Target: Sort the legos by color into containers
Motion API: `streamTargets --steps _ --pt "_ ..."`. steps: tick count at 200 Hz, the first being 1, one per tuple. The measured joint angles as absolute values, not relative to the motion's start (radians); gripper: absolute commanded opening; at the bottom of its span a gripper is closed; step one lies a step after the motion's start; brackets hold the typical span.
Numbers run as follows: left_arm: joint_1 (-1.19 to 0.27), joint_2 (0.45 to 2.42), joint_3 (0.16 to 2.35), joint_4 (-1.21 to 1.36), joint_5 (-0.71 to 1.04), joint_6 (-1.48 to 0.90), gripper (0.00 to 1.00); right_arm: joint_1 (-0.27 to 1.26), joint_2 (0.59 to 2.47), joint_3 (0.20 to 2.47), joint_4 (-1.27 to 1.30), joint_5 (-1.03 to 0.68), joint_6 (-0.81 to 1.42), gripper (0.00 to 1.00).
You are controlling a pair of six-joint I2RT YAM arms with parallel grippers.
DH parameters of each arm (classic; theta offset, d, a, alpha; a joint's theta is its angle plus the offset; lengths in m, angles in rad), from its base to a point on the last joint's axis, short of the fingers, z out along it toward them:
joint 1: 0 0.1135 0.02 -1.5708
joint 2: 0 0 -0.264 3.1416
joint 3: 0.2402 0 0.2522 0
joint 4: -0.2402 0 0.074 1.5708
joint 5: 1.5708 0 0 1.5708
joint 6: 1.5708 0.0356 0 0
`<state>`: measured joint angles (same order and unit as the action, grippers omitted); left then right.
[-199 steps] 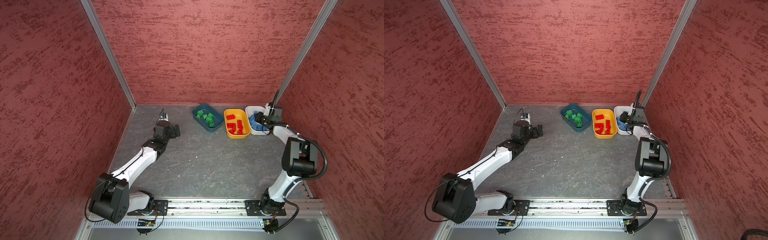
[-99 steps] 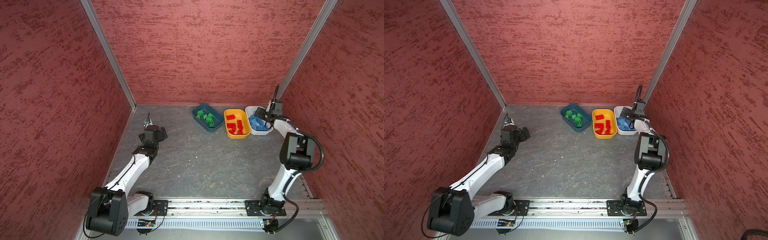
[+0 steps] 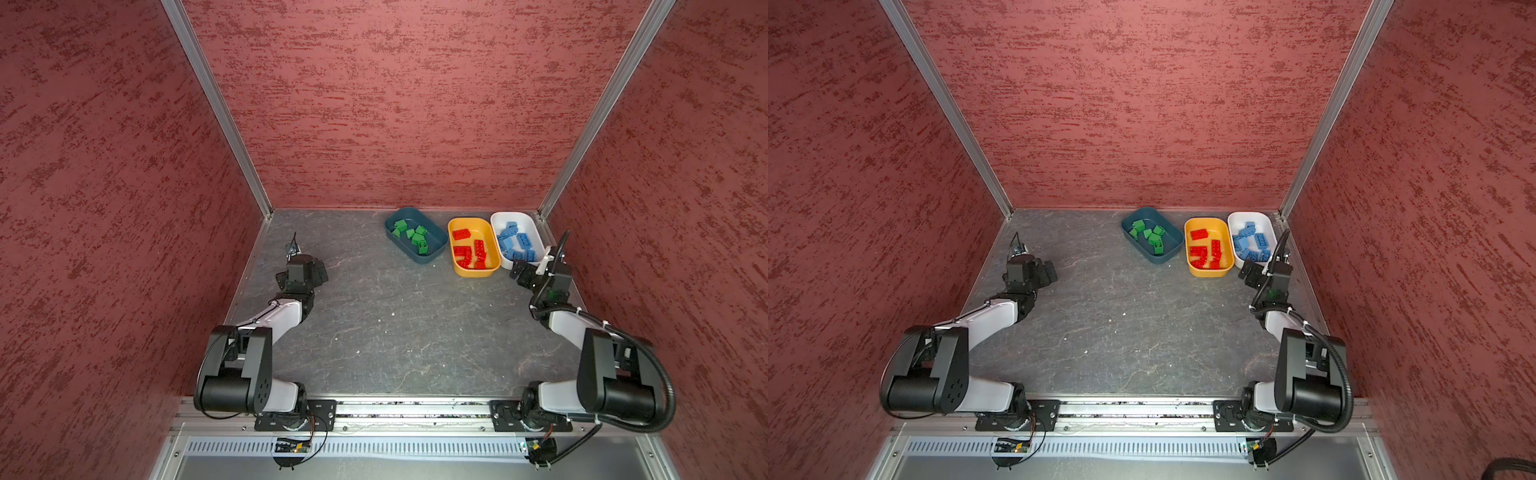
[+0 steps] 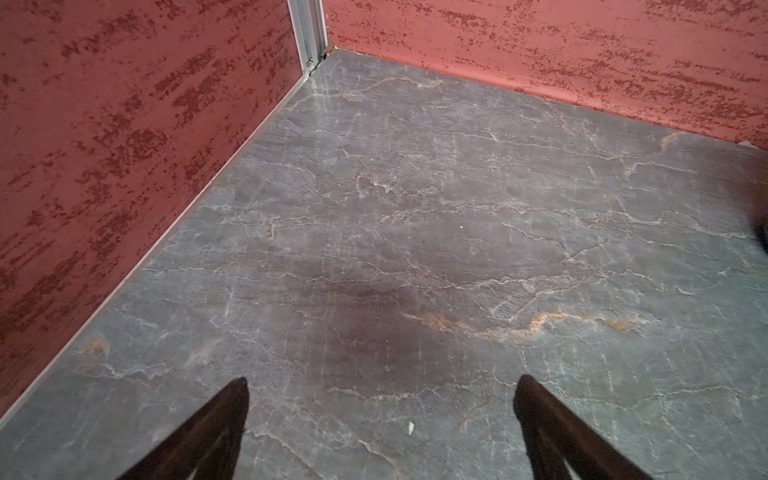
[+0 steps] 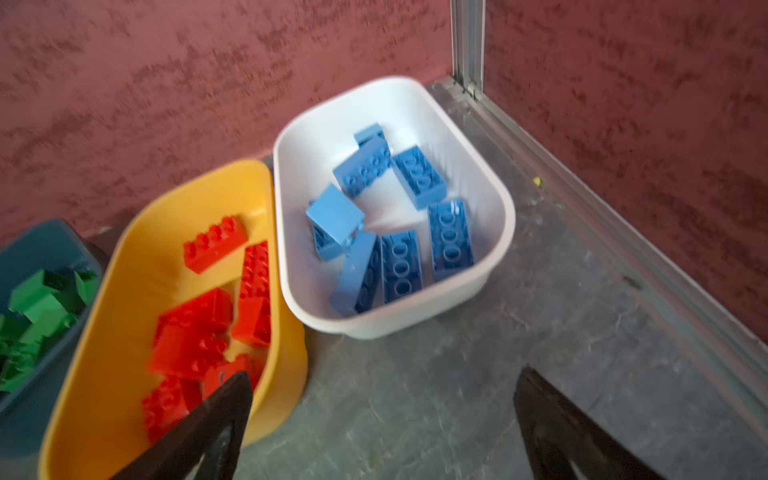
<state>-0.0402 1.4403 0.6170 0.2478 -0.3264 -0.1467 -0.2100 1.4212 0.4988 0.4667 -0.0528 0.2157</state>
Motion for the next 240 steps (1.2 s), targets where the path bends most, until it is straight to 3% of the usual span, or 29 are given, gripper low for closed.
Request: streamTargets --steps 63,101,240 --pt "-0.035 1.45 0.452 0.564 -0.236 -0.062 0.99 -0.15 1.515 0.458 0.722 -0.118 0.115 0.99" --pt "-0.011 1.5 0.37 0.762 -0.176 -0.042 0.99 -0.12 1.526 0.269 1.01 -0.2 0.052 0.99" --pt "0.011 1.533 0.366 0.898 -0.135 -0.036 0.99 -0.099 1.547 0.283 1.073 -0.07 0.053 0.99"
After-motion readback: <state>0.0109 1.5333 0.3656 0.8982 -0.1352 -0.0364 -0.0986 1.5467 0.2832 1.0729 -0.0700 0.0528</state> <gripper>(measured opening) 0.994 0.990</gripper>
